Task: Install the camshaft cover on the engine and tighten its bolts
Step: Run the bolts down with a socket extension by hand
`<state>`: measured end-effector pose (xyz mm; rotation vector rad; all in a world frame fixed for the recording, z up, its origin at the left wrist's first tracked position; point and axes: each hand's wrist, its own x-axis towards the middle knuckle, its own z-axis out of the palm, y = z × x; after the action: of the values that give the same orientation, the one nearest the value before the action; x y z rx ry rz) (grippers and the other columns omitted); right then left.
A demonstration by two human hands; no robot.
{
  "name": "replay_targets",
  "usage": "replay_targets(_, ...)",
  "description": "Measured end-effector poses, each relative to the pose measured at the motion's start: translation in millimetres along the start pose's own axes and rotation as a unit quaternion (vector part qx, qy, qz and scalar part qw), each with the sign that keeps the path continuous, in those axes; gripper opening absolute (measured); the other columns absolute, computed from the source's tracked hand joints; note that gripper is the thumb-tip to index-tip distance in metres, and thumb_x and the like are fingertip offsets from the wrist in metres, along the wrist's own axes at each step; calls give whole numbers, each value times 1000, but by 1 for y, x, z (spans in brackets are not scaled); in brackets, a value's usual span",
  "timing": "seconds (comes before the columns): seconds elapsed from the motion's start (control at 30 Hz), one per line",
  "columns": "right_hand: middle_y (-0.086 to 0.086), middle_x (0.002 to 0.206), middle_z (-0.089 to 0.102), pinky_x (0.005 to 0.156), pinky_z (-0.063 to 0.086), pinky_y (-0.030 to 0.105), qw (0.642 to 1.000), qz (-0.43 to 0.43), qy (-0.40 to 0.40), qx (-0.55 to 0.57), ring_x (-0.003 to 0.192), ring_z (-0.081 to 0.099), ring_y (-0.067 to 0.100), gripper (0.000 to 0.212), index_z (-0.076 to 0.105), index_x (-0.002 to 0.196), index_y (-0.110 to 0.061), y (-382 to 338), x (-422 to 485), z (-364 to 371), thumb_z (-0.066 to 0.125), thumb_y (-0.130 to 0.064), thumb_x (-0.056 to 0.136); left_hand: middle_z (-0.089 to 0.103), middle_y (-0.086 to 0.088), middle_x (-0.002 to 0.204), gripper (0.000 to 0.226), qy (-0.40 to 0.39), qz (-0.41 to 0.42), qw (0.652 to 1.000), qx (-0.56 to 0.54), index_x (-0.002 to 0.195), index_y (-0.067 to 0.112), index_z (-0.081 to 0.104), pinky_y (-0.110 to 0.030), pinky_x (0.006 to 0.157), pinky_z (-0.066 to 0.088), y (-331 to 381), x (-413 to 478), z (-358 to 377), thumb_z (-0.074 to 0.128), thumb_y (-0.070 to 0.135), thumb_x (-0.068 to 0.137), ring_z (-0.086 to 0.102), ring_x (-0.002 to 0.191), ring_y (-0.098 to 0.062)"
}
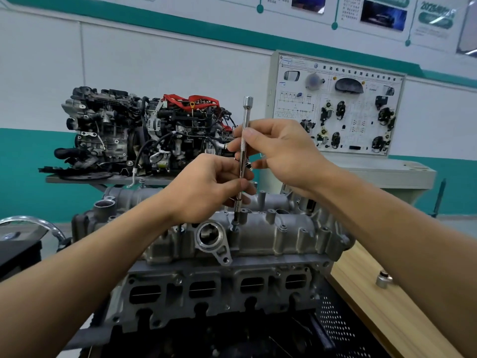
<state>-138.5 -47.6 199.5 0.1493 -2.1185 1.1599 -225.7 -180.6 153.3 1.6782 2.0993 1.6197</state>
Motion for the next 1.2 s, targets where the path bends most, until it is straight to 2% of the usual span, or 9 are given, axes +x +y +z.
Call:
replay_targets(0.17, 21, 73, 69, 53, 46, 27, 996, -2, 85, -1, 63, 61, 23, 28, 60, 70, -15, 4, 0, -1, 83, -27, 79, 75, -14, 78, 9, 56, 24, 998, 10, 83, 15, 72, -42, 67, 59, 1, -1, 4, 81, 17, 80, 70, 66, -25)
replay_targets(0.27, 5, 62, 62, 51, 49, 28, 997, -6, 76, -22, 51, 60, 18, 35, 56, 68, -15, 3, 2, 0, 81, -36, 80, 74, -15, 73, 12, 76, 31, 996, 18, 77, 9, 71, -39, 62, 59, -2, -1, 3, 81, 16, 79, 68, 63, -20)
replay_targets(0.4, -3, 90, 76, 45, 42, 13, 999, 8, -2, -31, 54, 64, 15, 24, 71, 89, -18, 2, 1, -2, 55, -32, 100, 78, -4, 87, 10, 13, 23, 999, 28, 94, 7, 71, -27, 69, 61, -3, 0, 0, 62, 2, 94, 76, 79, -18)
replay_targets(0.47, -1, 92, 77, 45, 41, 13, 1000, 4, -15, -19, 57, 62, 13, 21, 70, 93, -18, 2, -1, -5, 52, -23, 102, 79, -2, 88, 12, 2, 23, 999, 46, 97, 8, 71, -33, 78, 62, -3, 0, 0, 61, 2, 93, 76, 83, -17)
replay_targets(0.57, 2, 80, 76, 45, 40, 12, 1000, -10, 0, -5, 56, 56, 7, 16, 70, 84, -17, 2, -3, -3, 61, -20, 98, 78, -7, 85, 8, -1, 30, 997, 72, 96, 11, 72, -51, 83, 58, -2, -1, 2, 69, 11, 90, 74, 85, -30)
replay_targets(0.7, -14, 49, 51, 45, 36, 17, 994, -21, 95, -43, 44, 41, 3, 32, 57, 66, -20, 1, 2, 8, 83, -32, 78, 73, -10, 69, 19, 89, 46, 993, 61, 76, 12, 69, -48, 64, 58, -3, -2, 2, 79, 26, 84, 69, 62, -27)
replay_targets(0.93, 12, 93, 75, 45, 40, 19, 999, 19, 30, -3, 47, 50, 7, 23, 69, 90, -16, -1, 0, 17, 52, -26, 102, 77, -2, 83, 18, 22, 35, 996, 73, 94, 6, 72, -44, 78, 59, -5, 1, -1, 57, 14, 100, 74, 77, -15)
replay_targets(1.07, 5, 80, 74, 45, 39, 12, 993, -12, 72, 90, 49, 50, 5, 26, 68, 90, -13, 17, -13, 13, 47, -17, 104, 77, -4, 91, 17, -12, 43, 995, 86, 102, 9, 70, -44, 86, 58, -4, 3, 1, 55, 17, 101, 73, 87, -16)
replay_targets(1.2, -1, 70, 72, 58, 56, 23, 969, -99, 168, 153, 62, 67, 9, 11, 69, 80, -19, 35, -22, 25, 71, -22, 90, 76, -11, 87, 26, 31, 70, 996, 36, 99, 13, 71, -54, 77, 59, -7, 3, 5, 74, 34, 84, 72, 84, -35)
